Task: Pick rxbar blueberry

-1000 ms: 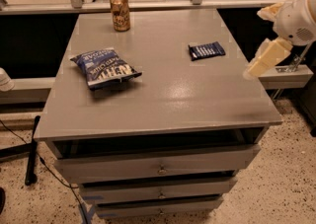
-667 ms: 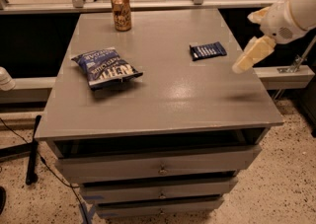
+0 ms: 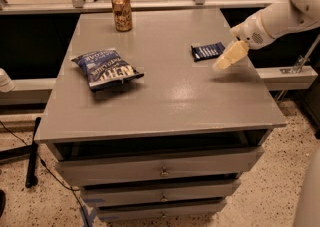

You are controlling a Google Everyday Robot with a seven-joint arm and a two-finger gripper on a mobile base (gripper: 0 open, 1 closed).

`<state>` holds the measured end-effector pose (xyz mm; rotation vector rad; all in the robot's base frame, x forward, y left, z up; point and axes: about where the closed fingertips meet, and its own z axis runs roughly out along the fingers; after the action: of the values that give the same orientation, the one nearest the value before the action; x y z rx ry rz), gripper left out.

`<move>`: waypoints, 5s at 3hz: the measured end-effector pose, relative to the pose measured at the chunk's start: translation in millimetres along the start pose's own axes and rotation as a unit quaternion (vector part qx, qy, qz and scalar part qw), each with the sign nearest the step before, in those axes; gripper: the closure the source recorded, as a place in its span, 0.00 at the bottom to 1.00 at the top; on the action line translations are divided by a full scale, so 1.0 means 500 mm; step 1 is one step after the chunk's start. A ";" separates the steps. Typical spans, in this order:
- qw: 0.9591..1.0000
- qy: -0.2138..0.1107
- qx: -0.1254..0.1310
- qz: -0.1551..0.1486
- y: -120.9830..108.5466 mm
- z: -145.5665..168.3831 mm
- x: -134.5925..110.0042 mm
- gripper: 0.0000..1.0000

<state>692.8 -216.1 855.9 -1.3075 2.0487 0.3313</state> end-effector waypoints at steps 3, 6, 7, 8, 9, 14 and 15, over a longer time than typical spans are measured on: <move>0.991 -0.072 -0.049 0.101 -0.045 0.098 0.001 0.18; 0.990 -0.074 -0.052 0.106 -0.048 0.088 -0.008 0.88; 0.990 -0.074 -0.052 0.106 -0.048 0.087 -0.009 1.00; 0.990 -0.074 -0.052 0.106 -0.049 0.085 -0.010 1.00; 0.990 -0.075 -0.052 0.106 -0.049 0.085 -0.010 1.00; 0.990 -0.075 -0.052 0.105 -0.049 0.084 -0.011 0.82; 0.990 -0.074 -0.052 0.105 -0.048 0.084 -0.011 0.59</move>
Offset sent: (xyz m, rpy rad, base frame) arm 0.0505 0.0076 -0.0304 0.2840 0.1102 -0.0888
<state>732.5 -200.8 831.8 -1.0913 2.0678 0.6189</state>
